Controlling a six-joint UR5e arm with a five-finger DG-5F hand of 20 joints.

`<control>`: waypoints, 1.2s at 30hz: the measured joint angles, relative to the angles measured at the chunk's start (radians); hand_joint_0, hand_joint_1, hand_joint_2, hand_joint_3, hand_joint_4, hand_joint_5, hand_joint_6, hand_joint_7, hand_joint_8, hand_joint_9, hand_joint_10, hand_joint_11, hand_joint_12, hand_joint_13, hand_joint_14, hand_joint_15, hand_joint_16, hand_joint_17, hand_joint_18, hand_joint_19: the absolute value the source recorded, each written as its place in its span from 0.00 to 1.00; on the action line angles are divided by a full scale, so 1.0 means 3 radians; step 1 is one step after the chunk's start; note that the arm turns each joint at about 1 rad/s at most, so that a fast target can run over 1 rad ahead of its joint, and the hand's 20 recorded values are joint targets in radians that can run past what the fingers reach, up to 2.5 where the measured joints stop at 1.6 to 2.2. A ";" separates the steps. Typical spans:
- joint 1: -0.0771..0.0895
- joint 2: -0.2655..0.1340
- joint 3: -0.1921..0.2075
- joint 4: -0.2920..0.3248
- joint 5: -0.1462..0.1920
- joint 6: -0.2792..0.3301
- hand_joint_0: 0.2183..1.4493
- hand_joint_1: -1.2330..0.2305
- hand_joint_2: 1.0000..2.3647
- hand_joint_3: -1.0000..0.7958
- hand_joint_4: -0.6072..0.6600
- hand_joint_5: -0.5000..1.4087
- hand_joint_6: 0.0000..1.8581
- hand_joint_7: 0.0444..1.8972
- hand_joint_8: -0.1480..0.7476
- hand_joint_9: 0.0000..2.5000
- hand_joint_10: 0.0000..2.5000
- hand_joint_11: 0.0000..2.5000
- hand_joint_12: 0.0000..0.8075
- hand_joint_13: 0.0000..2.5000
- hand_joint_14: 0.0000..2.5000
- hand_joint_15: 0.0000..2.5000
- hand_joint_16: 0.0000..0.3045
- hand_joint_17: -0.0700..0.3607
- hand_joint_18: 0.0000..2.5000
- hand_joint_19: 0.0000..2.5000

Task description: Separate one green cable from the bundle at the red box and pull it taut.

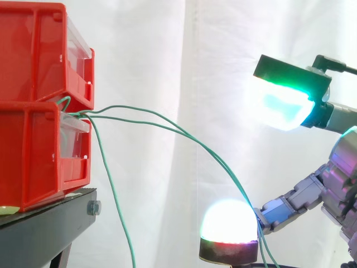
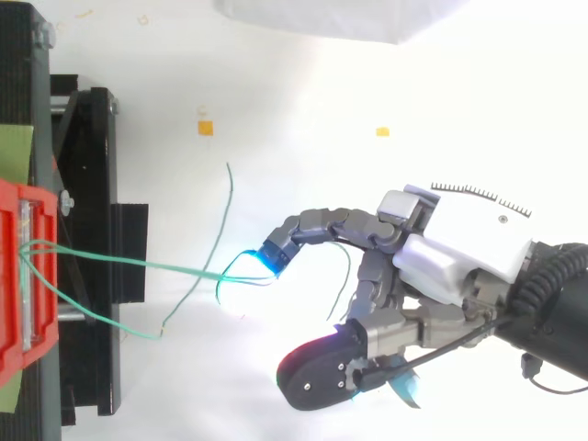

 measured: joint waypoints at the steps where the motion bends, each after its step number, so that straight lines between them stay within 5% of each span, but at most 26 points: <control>1: -0.0001 0.0000 0.0000 0.0000 0.0000 -0.0002 0.13 0.26 0.00 0.28 0.74 0.25 0.27 0.41 0.63 0.74 0.00 0.12 0.75 0.82 0.01 0.21 0.30 0.63 1.00 0.12; 11: -0.0005 -0.0001 0.0001 0.0000 0.0000 0.0000 0.19 0.58 0.00 0.28 0.73 0.29 0.27 0.42 0.55 0.81 0.00 0.11 0.72 0.82 0.01 0.21 0.29 0.62 1.00 0.12; 16: -0.0006 0.0000 0.0001 0.0000 0.0000 0.0001 0.25 0.70 0.00 0.28 0.63 0.32 0.27 0.56 0.48 0.85 0.00 0.12 0.67 0.82 0.01 0.22 0.27 0.58 1.00 0.15; 27: -0.0006 0.0000 0.0001 0.0001 -0.0010 0.0006 0.40 0.46 0.00 0.28 0.58 0.34 0.27 0.64 0.36 0.91 0.01 0.18 0.64 0.83 0.01 0.23 0.24 0.54 1.00 0.18; 36: -0.0010 0.0000 0.0001 0.0001 -0.0020 0.0006 0.44 0.36 0.01 0.38 0.55 0.34 0.27 0.63 0.40 0.91 0.01 0.19 0.63 0.82 0.01 0.23 0.24 0.54 1.00 0.18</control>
